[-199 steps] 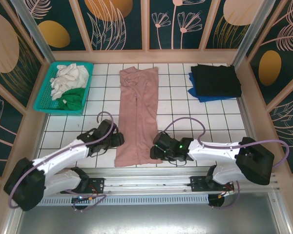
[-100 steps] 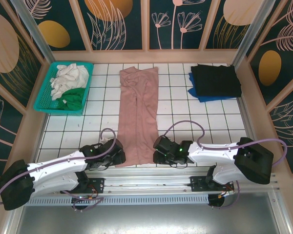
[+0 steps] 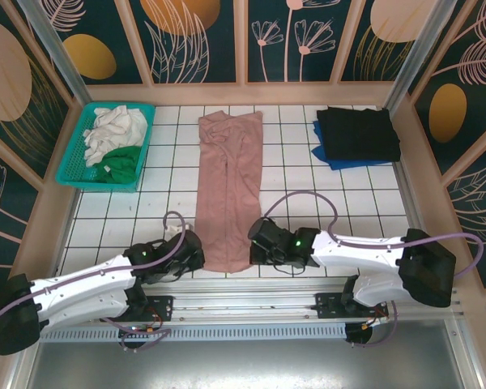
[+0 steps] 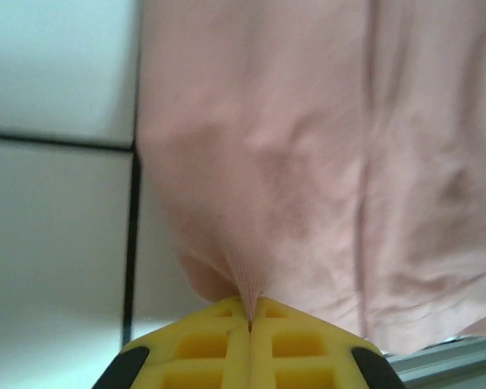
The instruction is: Fold and stack the t-shirts
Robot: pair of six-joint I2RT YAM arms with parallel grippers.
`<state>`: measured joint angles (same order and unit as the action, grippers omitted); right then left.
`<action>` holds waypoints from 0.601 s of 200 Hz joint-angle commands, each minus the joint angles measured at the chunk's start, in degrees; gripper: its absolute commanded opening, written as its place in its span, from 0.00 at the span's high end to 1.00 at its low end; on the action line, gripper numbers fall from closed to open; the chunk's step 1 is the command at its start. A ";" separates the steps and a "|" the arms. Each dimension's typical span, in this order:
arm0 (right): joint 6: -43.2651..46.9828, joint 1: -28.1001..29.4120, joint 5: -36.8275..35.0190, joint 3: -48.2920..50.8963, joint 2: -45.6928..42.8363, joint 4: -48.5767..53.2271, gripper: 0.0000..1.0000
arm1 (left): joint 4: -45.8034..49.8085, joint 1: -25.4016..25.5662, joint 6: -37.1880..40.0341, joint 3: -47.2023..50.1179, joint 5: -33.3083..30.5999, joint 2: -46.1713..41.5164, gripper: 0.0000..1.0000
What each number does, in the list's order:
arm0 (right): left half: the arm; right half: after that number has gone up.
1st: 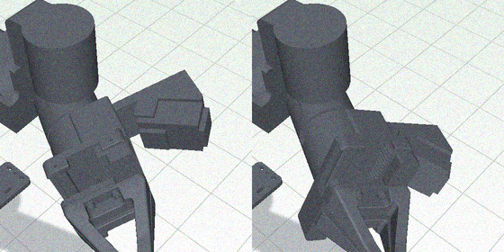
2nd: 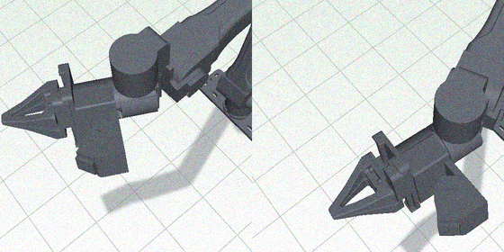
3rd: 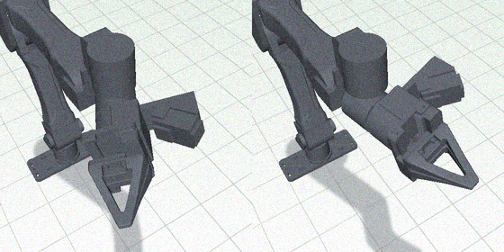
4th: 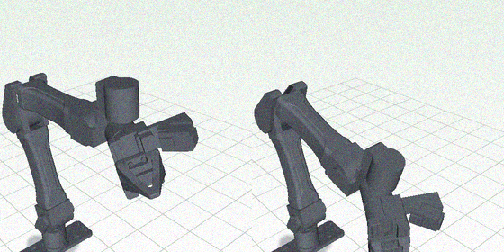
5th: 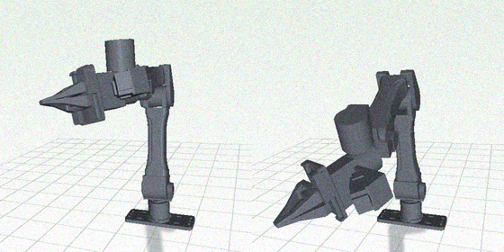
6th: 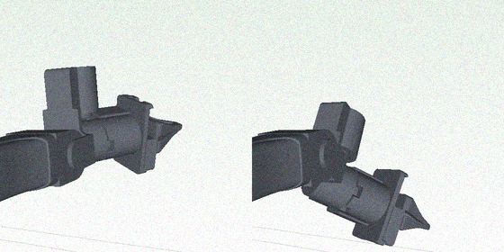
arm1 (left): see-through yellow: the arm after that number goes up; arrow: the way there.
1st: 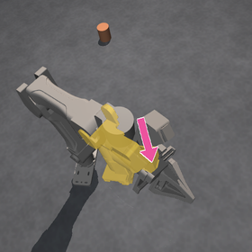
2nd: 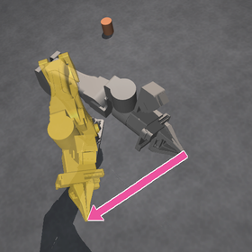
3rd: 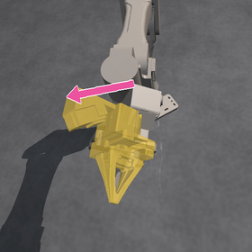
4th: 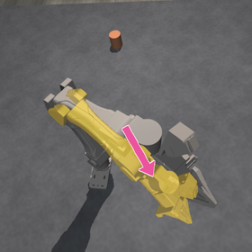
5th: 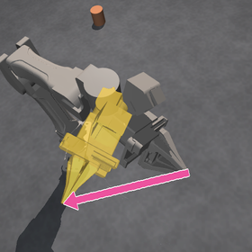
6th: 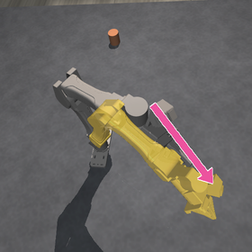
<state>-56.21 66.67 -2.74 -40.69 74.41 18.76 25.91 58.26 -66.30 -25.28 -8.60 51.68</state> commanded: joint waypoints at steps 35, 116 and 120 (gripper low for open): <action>11.99 -12.07 -2.92 -14.15 5.09 -0.61 1.00 | -6.01 -12.69 15.55 -20.96 -6.98 17.54 1.00; 25.74 -34.18 8.25 -39.43 31.62 -2.77 1.00 | -12.37 -31.62 25.50 -48.13 5.19 51.68 1.00; 25.99 -34.83 8.72 -40.81 32.98 -2.59 1.00 | -11.87 -32.12 25.52 -49.56 5.18 53.20 1.00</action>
<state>-35.38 35.20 1.26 -74.04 101.47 16.34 15.00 28.36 -44.42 -67.92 -7.03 97.30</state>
